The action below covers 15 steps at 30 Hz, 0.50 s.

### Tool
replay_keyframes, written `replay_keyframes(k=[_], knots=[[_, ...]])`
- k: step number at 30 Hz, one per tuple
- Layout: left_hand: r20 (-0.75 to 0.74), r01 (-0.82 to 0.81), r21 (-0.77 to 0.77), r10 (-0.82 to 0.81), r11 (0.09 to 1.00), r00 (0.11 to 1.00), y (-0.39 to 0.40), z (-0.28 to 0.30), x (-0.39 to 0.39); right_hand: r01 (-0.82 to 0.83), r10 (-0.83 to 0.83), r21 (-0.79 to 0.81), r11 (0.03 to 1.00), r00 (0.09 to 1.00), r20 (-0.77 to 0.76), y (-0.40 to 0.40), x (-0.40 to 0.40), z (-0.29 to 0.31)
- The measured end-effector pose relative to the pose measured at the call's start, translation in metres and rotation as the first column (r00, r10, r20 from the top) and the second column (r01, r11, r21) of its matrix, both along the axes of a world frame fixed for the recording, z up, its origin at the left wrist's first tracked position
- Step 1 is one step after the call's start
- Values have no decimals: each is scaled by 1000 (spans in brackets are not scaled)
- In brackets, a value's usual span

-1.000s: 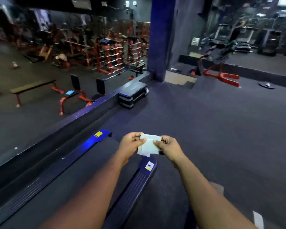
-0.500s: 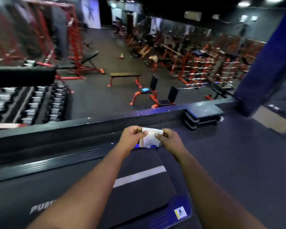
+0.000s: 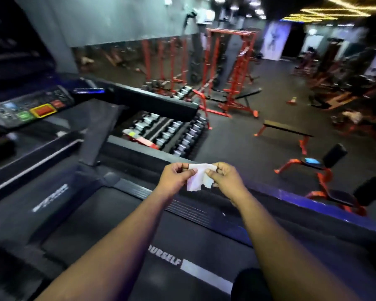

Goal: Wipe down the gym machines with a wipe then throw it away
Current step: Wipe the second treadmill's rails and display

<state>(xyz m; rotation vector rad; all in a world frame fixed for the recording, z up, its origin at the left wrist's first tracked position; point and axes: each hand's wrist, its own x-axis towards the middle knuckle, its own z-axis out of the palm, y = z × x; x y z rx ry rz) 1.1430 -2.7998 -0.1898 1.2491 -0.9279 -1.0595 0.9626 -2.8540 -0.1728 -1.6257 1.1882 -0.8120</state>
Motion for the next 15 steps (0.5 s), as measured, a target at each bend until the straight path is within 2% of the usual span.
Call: replay_keyframes(k=[5,6,10,15], knots=[[23,-265,13,265,964,964,-26,-3,46,-301,300,-71,951,954,-32,-84,69,-4],[25,-340,36,340,940,940,-32,5,53,-398,392,-69,915,916,-84,-106,86,4],[90,-468,135,459,874,884,-30,50,64,-606,595,-43,794,790,-146,-147,121,26],[146,-650,165,633,742,760,-3,107,74,-783,766,-78,616,620,-169,-137,168,103]])
